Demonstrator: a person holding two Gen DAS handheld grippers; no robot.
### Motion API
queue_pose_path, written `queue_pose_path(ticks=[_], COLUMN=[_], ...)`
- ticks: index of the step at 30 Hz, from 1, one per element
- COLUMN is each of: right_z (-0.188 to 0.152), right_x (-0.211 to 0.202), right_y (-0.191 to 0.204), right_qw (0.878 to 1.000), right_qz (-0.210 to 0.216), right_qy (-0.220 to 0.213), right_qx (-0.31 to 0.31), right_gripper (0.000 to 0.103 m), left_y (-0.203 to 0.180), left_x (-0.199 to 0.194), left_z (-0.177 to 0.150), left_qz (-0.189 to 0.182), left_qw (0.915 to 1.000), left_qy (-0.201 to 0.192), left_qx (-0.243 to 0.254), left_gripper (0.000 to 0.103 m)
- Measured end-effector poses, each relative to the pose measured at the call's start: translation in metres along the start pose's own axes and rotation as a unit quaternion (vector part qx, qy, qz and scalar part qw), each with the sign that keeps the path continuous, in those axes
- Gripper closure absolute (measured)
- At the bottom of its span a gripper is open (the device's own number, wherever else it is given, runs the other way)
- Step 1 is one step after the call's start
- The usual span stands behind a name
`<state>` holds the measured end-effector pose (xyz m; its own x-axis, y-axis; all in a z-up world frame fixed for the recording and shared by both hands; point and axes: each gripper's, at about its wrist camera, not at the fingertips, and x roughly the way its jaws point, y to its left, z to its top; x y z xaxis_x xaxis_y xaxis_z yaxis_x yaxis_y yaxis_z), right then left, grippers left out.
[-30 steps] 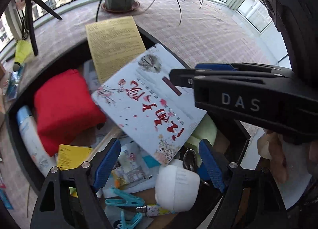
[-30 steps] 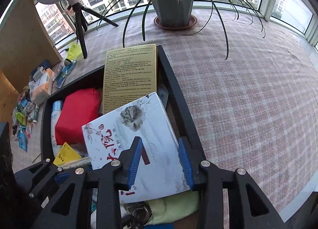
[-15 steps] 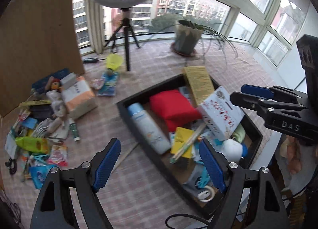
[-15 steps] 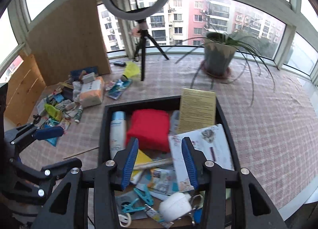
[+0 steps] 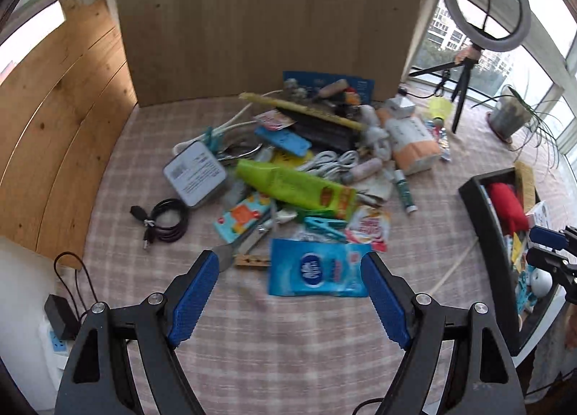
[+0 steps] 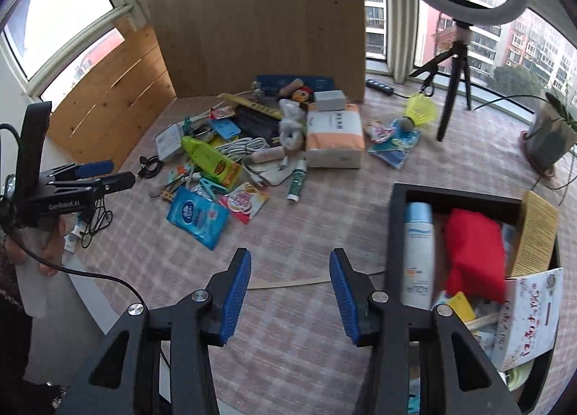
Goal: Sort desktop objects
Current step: 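Grasp the blue Vinda tissue pack with the right gripper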
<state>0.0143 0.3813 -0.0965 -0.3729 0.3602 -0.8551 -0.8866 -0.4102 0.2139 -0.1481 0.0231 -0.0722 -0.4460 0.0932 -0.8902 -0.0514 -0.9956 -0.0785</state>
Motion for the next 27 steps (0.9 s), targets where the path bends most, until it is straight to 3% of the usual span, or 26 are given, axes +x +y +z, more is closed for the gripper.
queue_pose_path(ticks=[6, 8, 13, 15, 17, 19, 27], right_z=[0.022, 0.030, 0.045, 0.049, 0.051, 0.053, 0.057], right_x=[0.055, 0.076, 0.128, 0.146, 0.163, 0.178, 0.215], right_y=[0.059, 0.078, 0.116, 0.126, 0.136, 0.143, 0.157], right_qw=[0.998, 0.997, 0.992, 0.990, 0.986, 0.984, 0.973], right_qz=[0.026, 0.024, 0.003, 0.002, -0.004, -0.009, -0.024], right_qy=[0.031, 0.043, 0.066, 0.079, 0.090, 0.097, 0.128], right_qx=[-0.040, -0.056, -0.105, -0.121, -0.137, -0.149, -0.189], right_gripper=[0.061, 0.061, 0.061, 0.061, 0.061, 0.061, 0.059], left_y=[0.048, 0.053, 0.050, 0.052, 0.055, 0.059, 0.053], left_x=[0.038, 0.055, 0.089, 0.103, 0.116, 0.127, 0.146], left_z=[0.011, 0.015, 0.020, 0.021, 0.023, 0.022, 0.017], left_qz=[0.018, 0.010, -0.002, -0.007, -0.011, -0.019, -0.048], left_qw=[0.9993, 0.9989, 0.9972, 0.9957, 0.9940, 0.9925, 0.9883], left_qy=[0.030, 0.046, 0.070, 0.087, 0.104, 0.117, 0.139], left_qx=[-0.010, -0.005, 0.027, 0.032, 0.032, 0.028, 0.042], left_gripper=[0.023, 0.028, 0.029, 0.036, 0.052, 0.060, 0.064])
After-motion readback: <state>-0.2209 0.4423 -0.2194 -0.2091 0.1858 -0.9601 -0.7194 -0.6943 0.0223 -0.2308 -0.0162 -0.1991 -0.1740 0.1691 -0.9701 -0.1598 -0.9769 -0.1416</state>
